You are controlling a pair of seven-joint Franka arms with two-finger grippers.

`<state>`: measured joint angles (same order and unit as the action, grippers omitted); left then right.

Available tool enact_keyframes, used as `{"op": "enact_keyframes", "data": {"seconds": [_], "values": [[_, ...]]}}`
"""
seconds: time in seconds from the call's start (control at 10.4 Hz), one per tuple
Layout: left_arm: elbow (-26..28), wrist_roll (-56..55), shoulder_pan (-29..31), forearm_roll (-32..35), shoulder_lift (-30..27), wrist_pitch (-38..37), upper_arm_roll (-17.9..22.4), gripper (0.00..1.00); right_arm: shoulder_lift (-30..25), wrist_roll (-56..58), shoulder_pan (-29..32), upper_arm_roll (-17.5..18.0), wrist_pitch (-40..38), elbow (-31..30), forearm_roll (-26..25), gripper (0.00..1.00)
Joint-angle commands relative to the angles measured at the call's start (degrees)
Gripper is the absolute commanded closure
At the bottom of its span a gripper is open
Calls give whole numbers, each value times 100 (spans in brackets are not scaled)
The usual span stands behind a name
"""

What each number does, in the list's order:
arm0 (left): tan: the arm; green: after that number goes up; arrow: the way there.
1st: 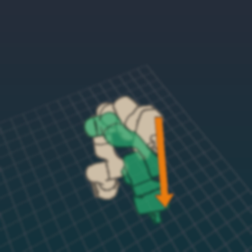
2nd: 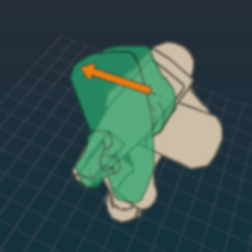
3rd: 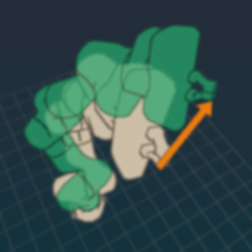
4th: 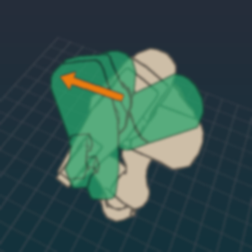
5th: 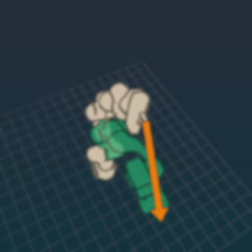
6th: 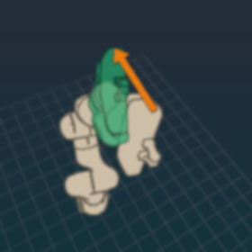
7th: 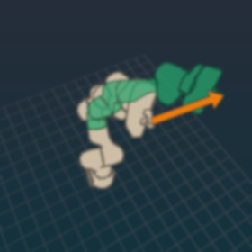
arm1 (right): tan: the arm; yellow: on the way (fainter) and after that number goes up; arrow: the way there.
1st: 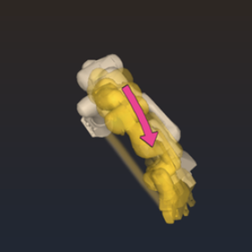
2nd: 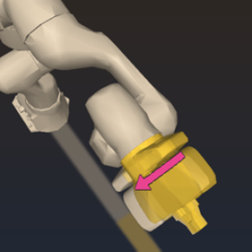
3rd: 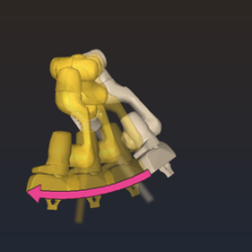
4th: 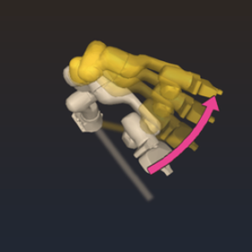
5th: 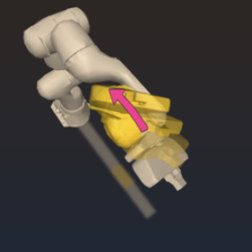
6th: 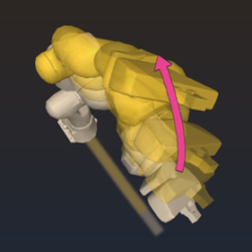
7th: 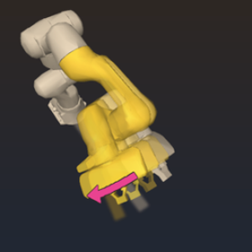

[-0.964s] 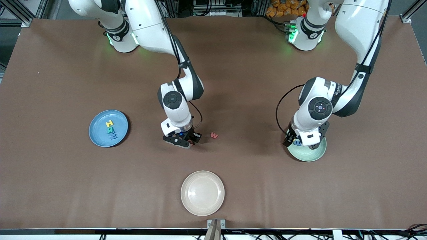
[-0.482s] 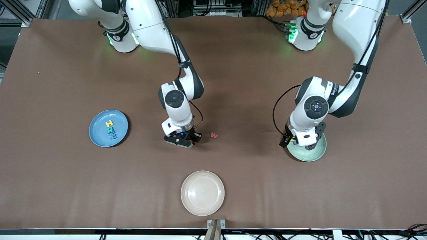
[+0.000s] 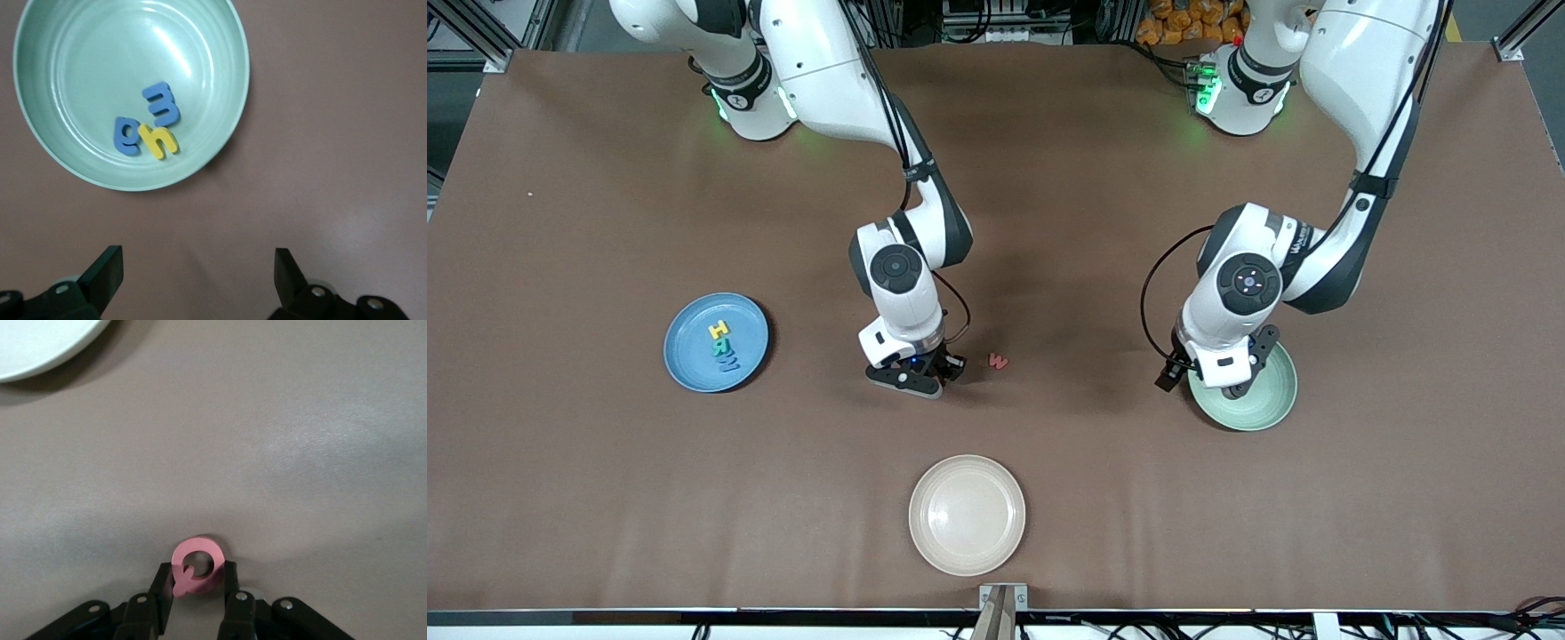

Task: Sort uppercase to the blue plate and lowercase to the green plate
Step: 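Grasp the pink uppercase Q with the right gripper, then drop the Q on the blue plate while the left gripper reaches pink m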

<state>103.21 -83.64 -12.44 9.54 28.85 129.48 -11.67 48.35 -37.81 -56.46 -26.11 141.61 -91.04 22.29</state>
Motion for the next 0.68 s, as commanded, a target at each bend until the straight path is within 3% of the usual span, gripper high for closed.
{"op": "enact_keyframes", "data": {"seconds": [0.0,0.29,0.58], "values": [[-353,-257,-188,-39,208,-2,16,0,131,71,153,10,-441,385,-286,78],[-678,-634,-504,-39,480,7,25,0,96,333,170,-34,-659,385,-383,78],[-924,-1118,-961,-39,770,-1,25,0,-97,1405,153,-472,-1668,333,-410,78]]}}
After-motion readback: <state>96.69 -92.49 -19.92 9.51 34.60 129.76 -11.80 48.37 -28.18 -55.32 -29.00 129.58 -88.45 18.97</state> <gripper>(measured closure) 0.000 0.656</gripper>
